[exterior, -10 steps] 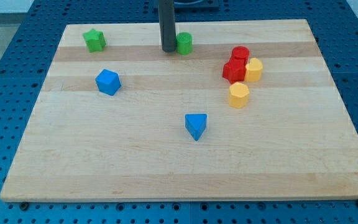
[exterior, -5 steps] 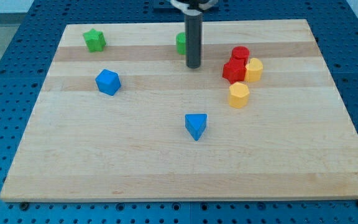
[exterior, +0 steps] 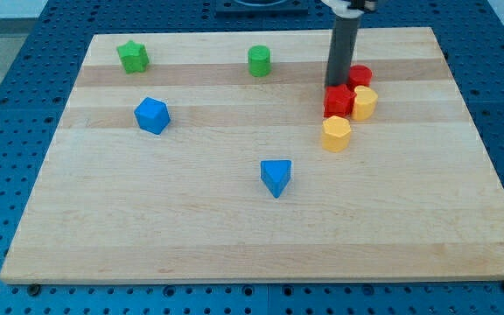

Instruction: Push a group of blocks downwards

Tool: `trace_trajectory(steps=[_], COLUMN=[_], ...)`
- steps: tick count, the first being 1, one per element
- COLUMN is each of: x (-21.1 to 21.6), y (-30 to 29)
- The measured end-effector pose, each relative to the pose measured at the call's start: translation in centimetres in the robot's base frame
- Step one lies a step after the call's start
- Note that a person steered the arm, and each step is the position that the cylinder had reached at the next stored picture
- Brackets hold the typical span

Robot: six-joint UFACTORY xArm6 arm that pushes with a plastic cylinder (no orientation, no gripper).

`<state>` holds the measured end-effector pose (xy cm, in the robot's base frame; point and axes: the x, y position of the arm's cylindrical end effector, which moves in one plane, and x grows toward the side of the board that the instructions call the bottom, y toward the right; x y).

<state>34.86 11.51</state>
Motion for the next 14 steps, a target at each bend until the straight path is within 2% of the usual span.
trace_trajectory(steps=[1,2,4,5,6,7,8,12,14], x=[3.9,3.5,-4.6,-7.7,-7.7,-7.5,-5.1,9.1,13.2], y=[1.1,0.9,-3.7,-0.5,2.9,2.9,2.9,4.0,4.4])
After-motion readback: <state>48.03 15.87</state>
